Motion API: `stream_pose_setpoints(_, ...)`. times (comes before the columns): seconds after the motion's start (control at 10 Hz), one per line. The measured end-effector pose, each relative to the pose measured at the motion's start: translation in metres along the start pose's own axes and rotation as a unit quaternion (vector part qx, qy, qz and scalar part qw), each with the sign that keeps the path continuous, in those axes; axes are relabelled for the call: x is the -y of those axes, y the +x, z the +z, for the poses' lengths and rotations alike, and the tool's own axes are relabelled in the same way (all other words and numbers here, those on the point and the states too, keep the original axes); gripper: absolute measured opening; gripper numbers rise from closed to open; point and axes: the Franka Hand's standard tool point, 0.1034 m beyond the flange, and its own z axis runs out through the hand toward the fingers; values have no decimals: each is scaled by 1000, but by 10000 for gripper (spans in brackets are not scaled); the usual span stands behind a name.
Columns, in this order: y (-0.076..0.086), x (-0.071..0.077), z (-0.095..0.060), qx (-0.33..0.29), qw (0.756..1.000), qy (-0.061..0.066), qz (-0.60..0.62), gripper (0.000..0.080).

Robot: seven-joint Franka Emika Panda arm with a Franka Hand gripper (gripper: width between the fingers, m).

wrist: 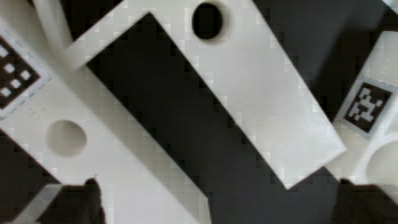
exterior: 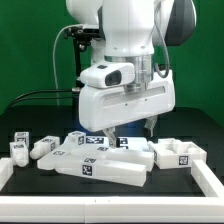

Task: Assemble chair

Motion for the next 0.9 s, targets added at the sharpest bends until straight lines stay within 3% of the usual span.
stream_pose_setpoints(0.3, -3, -39, 24, 8, 993, -3, -118, 649)
stream_pose_setpoints(0.5, -6, -44, 33, 0, 991, -15, -133, 649)
stream_pose_setpoints(0.9, -13, -51, 42, 8, 991, -8, -137, 649)
